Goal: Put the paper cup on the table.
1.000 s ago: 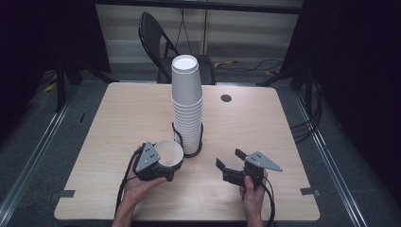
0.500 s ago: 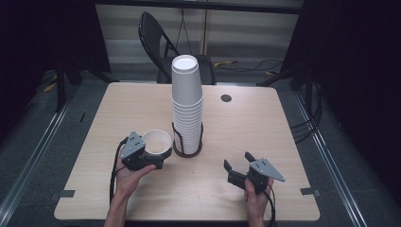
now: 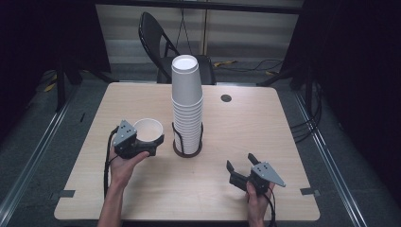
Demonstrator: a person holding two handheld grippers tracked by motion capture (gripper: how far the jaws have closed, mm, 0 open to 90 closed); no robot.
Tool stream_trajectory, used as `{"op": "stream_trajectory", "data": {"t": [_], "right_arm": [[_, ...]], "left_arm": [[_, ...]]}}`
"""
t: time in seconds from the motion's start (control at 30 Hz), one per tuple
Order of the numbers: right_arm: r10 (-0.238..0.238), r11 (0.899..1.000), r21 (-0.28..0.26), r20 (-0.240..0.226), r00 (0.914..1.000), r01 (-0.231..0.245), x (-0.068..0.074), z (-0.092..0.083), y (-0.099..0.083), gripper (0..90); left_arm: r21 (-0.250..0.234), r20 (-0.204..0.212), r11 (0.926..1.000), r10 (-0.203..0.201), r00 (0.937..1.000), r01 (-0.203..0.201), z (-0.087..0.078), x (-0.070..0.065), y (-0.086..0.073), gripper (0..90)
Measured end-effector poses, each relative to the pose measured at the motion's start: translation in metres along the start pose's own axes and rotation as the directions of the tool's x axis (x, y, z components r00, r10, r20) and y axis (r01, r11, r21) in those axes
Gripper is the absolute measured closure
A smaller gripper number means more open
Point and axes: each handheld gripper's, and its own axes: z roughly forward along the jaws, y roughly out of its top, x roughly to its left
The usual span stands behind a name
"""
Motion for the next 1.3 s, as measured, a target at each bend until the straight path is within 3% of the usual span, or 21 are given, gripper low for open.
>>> {"op": "stream_trajectory", "data": {"t": [0.33,0.43,0.6,0.7,0.8,1.03,1.13,1.3], "right_arm": [[-0.007,1.000,0.021,-0.034,0.9994,0.008,0.000,0.003,0.000,13.5],[-0.004,1.000,0.026,-0.036,0.9993,0.005,0.000,0.003,0.000,13.5],[-0.003,1.000,0.011,-0.040,0.9992,0.004,0.000,0.002,0.000,13.5],[-0.012,1.000,0.015,-0.043,0.9990,0.012,0.001,0.002,0.000,13.5],[-0.018,1.000,0.013,-0.041,0.9990,0.019,0.001,0.002,0.000,13.6],[-0.022,1.000,0.021,-0.060,0.9979,0.024,0.001,0.001,0.000,13.6],[-0.029,0.999,0.010,-0.056,0.9980,0.030,0.002,0.001,-0.001,13.6],[-0.026,1.000,0.014,-0.061,0.9978,0.027,0.002,0.001,-0.001,13.6]], "left_arm": [[0.016,-0.029,0.9987,-0.049,0.9984,0.049,0.019,0.022,0.003,9.9],[0.001,-0.033,0.9982,-0.059,0.9977,0.059,0.025,0.029,0.003,9.8],[0.010,-0.038,0.9943,-0.106,0.9937,0.106,0.035,0.043,0.002,9.7],[0.003,-0.033,0.9946,-0.104,0.9941,0.104,0.041,0.048,0.001,9.6],[0.027,-0.043,0.9935,-0.109,0.9930,0.111,0.048,0.054,0.001,9.3],[0.003,-0.053,0.9925,-0.122,0.9912,0.122,0.052,0.060,0.000,9.2],[0.009,-0.064,0.9930,-0.117,0.9911,0.117,0.057,0.063,-0.004,9.3],[0.034,-0.078,0.9888,-0.142,0.9867,0.145,0.068,0.069,-0.017,9.3]]}}
